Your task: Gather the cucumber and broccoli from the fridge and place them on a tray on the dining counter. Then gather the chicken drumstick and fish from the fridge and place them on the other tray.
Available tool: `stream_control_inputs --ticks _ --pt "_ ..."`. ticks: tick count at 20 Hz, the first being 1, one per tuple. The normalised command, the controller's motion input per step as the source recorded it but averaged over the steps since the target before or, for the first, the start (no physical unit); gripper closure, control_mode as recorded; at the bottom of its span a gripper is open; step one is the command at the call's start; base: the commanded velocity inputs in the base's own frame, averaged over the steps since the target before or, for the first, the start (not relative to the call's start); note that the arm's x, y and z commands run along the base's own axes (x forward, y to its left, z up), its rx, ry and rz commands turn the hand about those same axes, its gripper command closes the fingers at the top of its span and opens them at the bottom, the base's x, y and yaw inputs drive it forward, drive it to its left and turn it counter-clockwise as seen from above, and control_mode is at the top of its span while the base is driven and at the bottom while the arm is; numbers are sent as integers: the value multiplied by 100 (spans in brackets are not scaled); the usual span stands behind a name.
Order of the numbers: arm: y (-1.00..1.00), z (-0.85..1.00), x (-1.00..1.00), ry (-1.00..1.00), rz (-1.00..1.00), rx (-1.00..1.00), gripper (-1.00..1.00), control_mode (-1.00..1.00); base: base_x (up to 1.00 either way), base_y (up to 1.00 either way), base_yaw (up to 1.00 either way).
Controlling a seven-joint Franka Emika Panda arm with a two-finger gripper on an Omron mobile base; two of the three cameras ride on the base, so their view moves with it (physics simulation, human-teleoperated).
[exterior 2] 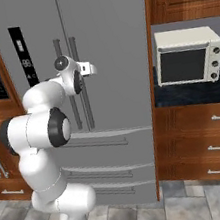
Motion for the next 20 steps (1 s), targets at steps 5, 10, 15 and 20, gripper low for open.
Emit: stream_control_inputs --ticks 5,10,15,20 --pt "-13 -25 -38 7 -3 0 100 -100 0 0 0" --pt "-46 -5 -100 1 -11 2 100 -100 0 0 0" --pt "-59 -1 -100 0 -9 0 100 -100 0 0 0" --pt "-75 0 -100 0 -4 0 100 -100 0 0 0"
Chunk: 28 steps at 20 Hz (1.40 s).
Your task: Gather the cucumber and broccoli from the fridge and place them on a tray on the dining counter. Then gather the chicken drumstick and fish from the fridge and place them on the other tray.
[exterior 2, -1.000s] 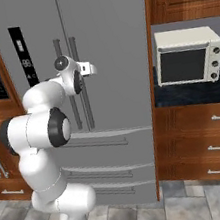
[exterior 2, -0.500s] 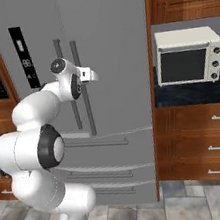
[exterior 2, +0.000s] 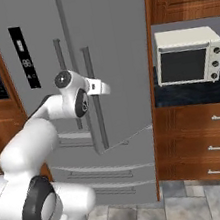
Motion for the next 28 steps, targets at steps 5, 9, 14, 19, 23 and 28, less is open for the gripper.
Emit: stream_control_inputs --ticks 5,9,14,19,23,28 --pt "-57 0 -99 0 -7 0 -100 -100 0 0 0" --pt "-34 2 -100 -1 -6 1 -100 -100 0 0 0" --pt "26 11 -98 -2 0 0 -100 -100 0 0 0" --pt "85 34 -37 1 0 -1 -100 -100 0 0 0" --pt "88 52 8 7 0 -1 -100 -100 0 0 0" --pt "50 62 40 9 0 -3 -100 -100 0 0 0"
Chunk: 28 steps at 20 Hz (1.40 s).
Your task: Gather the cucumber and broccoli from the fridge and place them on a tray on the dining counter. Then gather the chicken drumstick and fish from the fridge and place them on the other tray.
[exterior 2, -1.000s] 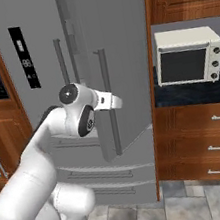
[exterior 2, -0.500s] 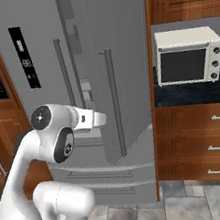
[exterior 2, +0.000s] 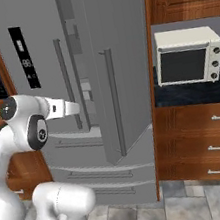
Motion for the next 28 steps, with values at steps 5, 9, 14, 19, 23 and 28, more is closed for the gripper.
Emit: stream_control_inputs --ticks 5,9,14,19,23,28 --pt "9 49 65 8 -5 -14 -100 -100 0 0 0" --pt "10 27 77 18 -20 -15 -100 -100 0 0 0" --pt "5 4 62 22 -23 -20 -100 -100 0 0 0" --pt "-3 0 36 23 -23 -16 -100 -100 0 0 0" --pt "-24 0 35 26 -26 -9 -100 -100 0 0 0" --pt "-37 0 37 20 -19 -9 -100 -100 0 0 0"
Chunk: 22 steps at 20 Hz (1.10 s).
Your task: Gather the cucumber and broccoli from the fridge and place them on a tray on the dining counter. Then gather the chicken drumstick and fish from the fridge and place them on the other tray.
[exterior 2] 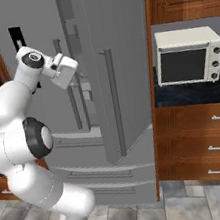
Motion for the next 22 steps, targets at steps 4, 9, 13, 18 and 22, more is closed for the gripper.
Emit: stream_control_inputs --ticks 4,9,13,18,22 --pt "-55 0 -3 4 -3 -8 -100 -100 0 0 0" --pt "-62 -12 -49 0 0 -5 -100 -100 0 0 0" --pt "-69 -11 -64 0 0 -2 -100 -100 0 0 0" --pt "-81 -4 -51 1 0 0 -100 -100 0 0 0" --pt "-99 0 -28 4 0 0 -100 -100 0 0 0"
